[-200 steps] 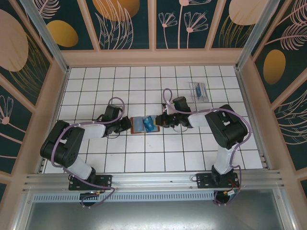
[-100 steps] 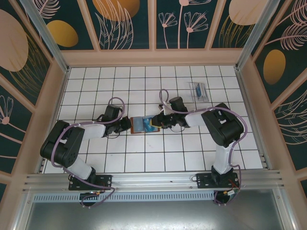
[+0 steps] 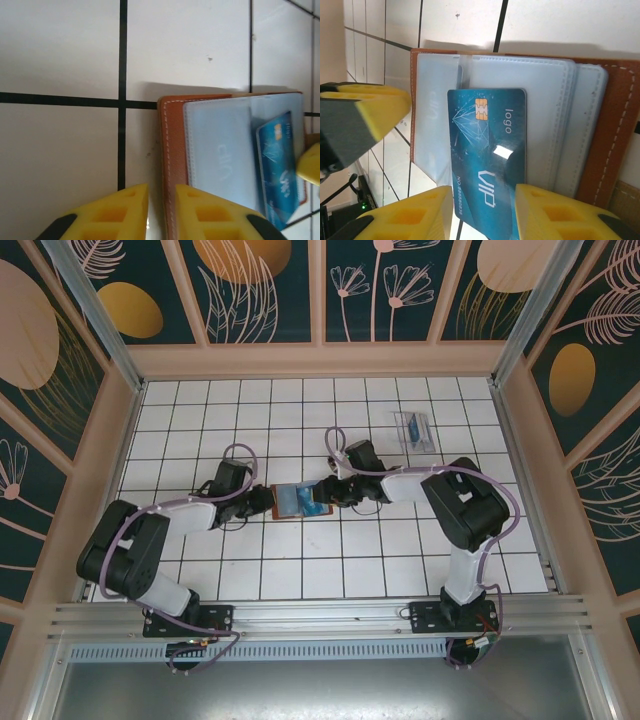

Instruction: Put the credit cards into the card holder

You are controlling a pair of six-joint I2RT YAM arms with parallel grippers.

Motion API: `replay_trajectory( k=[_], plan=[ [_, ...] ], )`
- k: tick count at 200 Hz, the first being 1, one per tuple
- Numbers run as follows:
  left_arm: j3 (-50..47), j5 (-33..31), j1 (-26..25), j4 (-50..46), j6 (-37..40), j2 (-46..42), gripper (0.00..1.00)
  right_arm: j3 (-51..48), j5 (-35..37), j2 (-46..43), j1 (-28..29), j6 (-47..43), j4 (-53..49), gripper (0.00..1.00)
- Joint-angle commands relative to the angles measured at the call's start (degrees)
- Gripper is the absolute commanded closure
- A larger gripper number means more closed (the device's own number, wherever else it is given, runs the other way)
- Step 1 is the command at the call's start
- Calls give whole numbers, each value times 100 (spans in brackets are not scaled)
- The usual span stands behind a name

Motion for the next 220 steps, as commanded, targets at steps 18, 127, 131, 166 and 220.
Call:
replay_trajectory(
  k=[18,127,131,166,220],
  plan=[
    [-74,227,-10,-122,-46,-996,73,180,291,-41,82,-117,-306,61],
    [-55,891,-547,1267,-833,-135,58,-170,107,160,65,361,299,63],
    [-44,888,-547,1283,-841,-107,58,-182,100,161,57,369,316,63],
    [143,969,-562,1296,-861,254,57,-294,21,180,8,439,464,64],
    [439,1013,-606,1173,-924,707,59,-343,-65,192,-35,497,598,64]
  ],
)
